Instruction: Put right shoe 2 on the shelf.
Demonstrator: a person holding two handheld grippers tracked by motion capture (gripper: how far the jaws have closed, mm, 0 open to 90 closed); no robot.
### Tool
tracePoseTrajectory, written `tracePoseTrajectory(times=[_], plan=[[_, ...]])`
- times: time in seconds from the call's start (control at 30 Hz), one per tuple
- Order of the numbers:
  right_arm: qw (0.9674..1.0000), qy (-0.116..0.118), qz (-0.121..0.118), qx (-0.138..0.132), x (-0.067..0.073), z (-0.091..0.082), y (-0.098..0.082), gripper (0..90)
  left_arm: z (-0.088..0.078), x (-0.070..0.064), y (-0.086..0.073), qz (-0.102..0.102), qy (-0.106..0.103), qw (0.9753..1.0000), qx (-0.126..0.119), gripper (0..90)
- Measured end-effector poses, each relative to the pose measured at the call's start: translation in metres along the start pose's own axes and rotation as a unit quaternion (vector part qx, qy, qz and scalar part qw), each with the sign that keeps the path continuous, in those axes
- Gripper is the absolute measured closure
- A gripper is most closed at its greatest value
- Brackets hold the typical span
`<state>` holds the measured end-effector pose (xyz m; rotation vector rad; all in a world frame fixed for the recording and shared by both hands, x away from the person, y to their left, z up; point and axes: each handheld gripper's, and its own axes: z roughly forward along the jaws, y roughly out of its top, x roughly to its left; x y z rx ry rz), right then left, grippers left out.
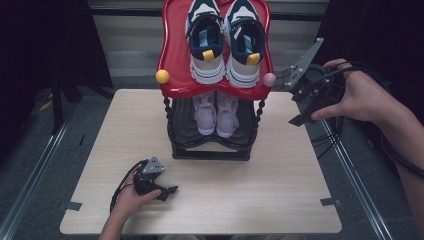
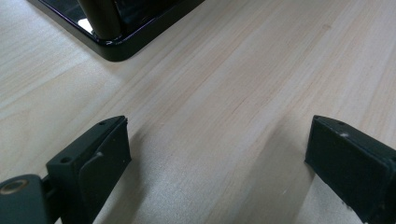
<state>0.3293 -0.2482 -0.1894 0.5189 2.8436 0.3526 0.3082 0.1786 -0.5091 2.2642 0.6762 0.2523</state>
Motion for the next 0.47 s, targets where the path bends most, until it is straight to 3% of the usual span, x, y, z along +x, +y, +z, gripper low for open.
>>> tracePoseTrajectory(times=[0.47], plan=[[0.9998, 0.012, 0.013, -0.009, 0.012, 0.038, -0.024, 28.0, 0.0, 0.0, 0.0, 0.0, 0.0, 1.0, 0.0, 5.9]])
